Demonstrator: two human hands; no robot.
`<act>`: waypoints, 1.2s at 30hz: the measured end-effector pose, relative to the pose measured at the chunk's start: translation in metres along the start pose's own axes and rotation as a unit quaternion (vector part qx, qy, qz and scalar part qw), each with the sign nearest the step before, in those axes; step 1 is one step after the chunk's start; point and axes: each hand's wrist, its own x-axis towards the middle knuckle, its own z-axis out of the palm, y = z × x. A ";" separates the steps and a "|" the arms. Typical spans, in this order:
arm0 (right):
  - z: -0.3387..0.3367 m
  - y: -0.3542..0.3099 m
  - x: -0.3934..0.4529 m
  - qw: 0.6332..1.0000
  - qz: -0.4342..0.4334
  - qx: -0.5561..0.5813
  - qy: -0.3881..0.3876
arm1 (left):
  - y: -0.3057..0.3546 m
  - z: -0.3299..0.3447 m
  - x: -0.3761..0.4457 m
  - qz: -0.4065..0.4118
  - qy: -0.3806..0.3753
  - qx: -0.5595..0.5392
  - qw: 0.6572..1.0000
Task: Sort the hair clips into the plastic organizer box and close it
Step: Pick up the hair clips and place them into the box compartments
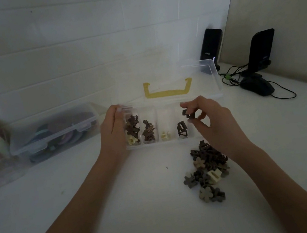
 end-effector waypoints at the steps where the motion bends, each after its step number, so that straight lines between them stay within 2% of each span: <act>1: 0.001 0.001 0.000 1.000 -0.008 -0.015 0.000 | -0.001 0.000 0.000 -0.003 0.003 0.000 1.000; 5: 0.004 0.003 -0.002 0.998 -0.032 -0.059 -0.021 | -0.002 -0.001 0.001 0.002 0.011 0.005 1.000; 9: 0.000 0.005 0.000 0.996 -0.037 -0.077 -0.003 | 0.000 -0.001 0.000 0.001 0.014 0.018 1.000; 16: 0.000 0.001 -0.001 0.993 -0.069 -0.082 -0.057 | 0.000 0.001 0.001 0.000 0.020 0.029 0.999; 24: -0.011 -0.010 -0.004 0.972 -0.030 -0.116 -0.205 | -0.003 -0.001 0.003 0.007 0.031 0.044 0.999; 30: -0.014 -0.015 -0.004 0.966 -0.046 -0.174 -0.184 | -0.003 -0.002 0.002 0.026 0.039 0.061 0.997; 36: -0.016 -0.013 -0.008 0.937 0.002 -0.207 -0.283 | -0.009 -0.001 0.009 -0.013 0.035 0.036 0.999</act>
